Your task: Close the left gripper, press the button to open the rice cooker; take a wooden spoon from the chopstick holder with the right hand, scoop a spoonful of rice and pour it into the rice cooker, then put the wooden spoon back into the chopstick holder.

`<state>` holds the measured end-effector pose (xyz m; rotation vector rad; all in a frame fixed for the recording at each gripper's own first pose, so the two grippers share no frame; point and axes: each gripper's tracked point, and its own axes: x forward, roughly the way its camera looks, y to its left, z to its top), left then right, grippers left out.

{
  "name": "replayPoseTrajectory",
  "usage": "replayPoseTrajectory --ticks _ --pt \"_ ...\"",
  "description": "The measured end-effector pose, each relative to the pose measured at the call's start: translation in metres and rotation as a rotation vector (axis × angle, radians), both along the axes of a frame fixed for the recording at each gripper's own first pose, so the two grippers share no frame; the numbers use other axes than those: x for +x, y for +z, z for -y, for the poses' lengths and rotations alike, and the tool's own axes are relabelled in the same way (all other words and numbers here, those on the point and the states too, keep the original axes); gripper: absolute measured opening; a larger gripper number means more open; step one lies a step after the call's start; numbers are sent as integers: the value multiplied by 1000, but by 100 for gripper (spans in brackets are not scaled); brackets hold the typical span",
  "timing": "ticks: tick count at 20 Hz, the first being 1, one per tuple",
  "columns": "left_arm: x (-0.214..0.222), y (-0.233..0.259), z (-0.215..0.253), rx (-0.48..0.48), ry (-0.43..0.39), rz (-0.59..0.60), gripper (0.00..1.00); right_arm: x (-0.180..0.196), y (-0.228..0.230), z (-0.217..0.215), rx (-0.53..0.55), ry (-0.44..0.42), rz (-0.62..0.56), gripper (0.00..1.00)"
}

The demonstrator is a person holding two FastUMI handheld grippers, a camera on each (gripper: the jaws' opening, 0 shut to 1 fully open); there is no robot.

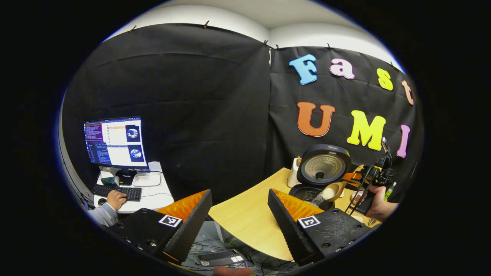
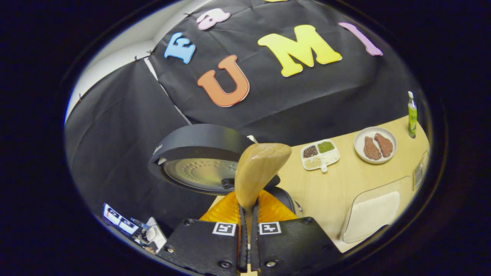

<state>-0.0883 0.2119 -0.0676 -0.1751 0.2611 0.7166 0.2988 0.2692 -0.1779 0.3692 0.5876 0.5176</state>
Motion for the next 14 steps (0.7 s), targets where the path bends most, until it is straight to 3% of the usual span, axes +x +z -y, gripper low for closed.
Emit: replayPoseTrajectory --ticks 7,14 --pt "-6 -7 -15 -11 3 6 95 4 -4 1 -107 3 70 8" --pt "-4 -11 -23 -2 -20 5 95 1 7 -13 -263 53 213 8"
